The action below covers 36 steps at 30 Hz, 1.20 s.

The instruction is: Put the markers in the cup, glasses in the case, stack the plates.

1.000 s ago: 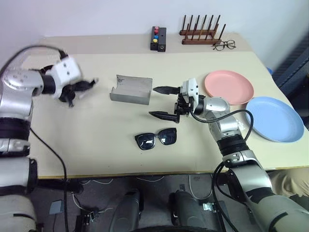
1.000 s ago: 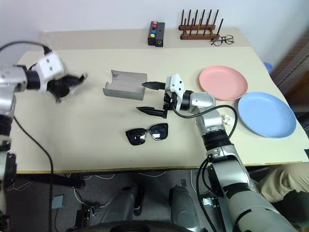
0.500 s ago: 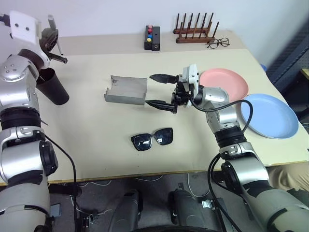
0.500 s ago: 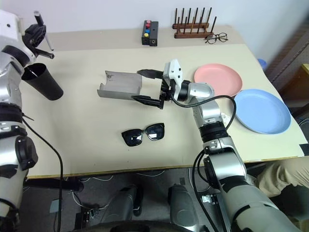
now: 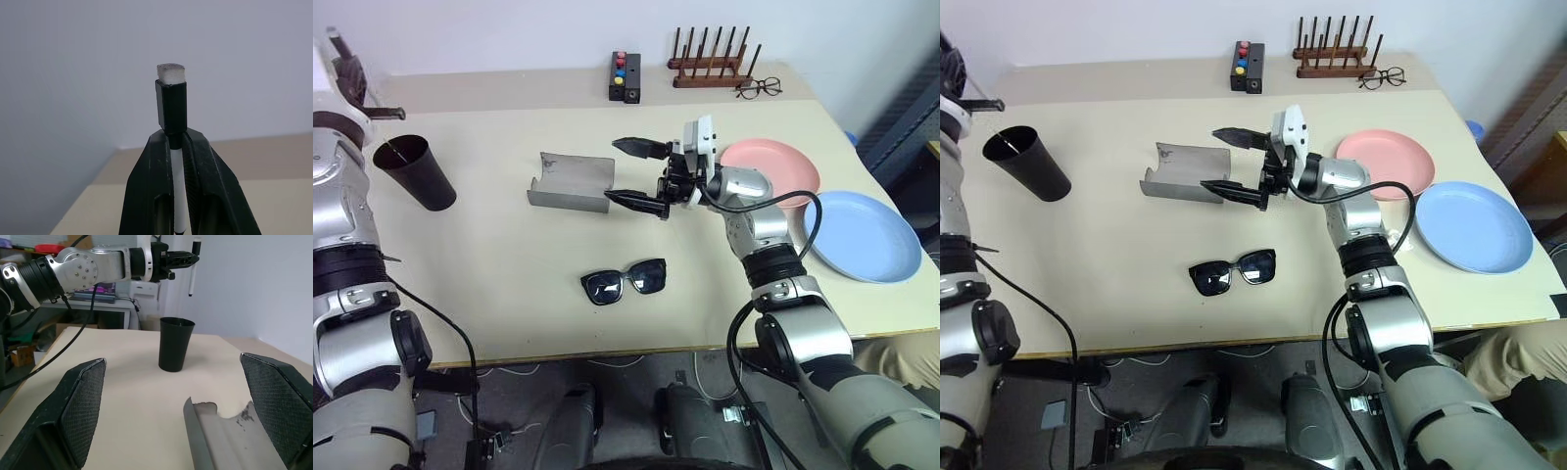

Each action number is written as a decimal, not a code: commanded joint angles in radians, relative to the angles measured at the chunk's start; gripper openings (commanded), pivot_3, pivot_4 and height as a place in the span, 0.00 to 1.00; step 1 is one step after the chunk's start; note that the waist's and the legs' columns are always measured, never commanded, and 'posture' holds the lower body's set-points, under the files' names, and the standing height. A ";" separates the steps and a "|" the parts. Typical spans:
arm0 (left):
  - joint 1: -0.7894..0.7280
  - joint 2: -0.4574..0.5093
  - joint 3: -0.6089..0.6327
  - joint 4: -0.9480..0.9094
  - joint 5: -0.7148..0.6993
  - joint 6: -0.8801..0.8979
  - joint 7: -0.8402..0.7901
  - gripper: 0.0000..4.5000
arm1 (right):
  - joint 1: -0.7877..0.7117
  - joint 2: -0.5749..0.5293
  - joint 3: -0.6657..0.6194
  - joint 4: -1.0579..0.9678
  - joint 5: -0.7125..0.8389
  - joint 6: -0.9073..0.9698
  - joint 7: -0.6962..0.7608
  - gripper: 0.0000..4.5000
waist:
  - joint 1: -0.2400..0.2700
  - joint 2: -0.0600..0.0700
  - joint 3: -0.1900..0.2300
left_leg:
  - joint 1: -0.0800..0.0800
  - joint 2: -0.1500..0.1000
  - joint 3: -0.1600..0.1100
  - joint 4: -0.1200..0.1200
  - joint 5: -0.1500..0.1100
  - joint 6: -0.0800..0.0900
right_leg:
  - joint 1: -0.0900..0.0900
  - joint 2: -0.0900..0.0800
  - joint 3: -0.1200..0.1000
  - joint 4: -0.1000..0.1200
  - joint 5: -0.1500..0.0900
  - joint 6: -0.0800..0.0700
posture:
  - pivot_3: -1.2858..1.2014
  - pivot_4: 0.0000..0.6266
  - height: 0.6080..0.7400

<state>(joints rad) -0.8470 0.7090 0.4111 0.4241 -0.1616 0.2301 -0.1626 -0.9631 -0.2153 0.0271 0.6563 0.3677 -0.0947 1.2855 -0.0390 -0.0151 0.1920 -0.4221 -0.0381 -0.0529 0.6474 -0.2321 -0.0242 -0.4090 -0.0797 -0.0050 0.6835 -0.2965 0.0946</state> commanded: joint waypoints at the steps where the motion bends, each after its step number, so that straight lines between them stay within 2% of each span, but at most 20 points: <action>1: 0.030 0.014 0.025 -0.086 -0.006 0.030 0.032 0.05 | -0.036 0.006 -0.022 -0.001 0.011 -0.020 0.007 1.00 | 0.001 0.000 0.000 | 0.000 0.000 0.000 0.000 0.000 0.000 | 0.000 0.000 0.000 0.000 0.000 0.000 | 0.52 0.24 1.00; 11: 0.090 -0.030 0.015 -0.118 -0.008 0.110 0.087 0.05 | -0.046 0.006 -0.029 0.024 0.008 -0.032 0.005 1.00 | 0.003 0.000 0.000 | 0.000 0.000 0.000 0.000 0.000 0.000 | 0.000 0.000 0.000 0.000 0.000 0.000 | 0.52 0.24 1.00; 36: 0.122 -0.070 -0.004 -0.090 0.001 0.119 0.092 0.05 | -0.074 0.017 -0.089 0.035 0.052 -0.016 -0.001 1.00 | 0.004 0.000 0.000 | 0.000 0.000 0.000 0.000 0.000 -0.001 | 0.000 -0.001 0.000 -0.001 0.000 0.000 | 0.52 0.24 1.00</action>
<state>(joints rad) -0.7184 0.6265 0.4055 0.3531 -0.1641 0.3506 -0.0779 -1.0036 -0.2079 -0.0398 0.7184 0.3896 -0.1126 1.2815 -0.0355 -0.0151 0.1920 -0.4221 -0.0382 -0.0530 0.6471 -0.2320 -0.0247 -0.4091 -0.0805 -0.0050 0.6829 -0.2965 0.0945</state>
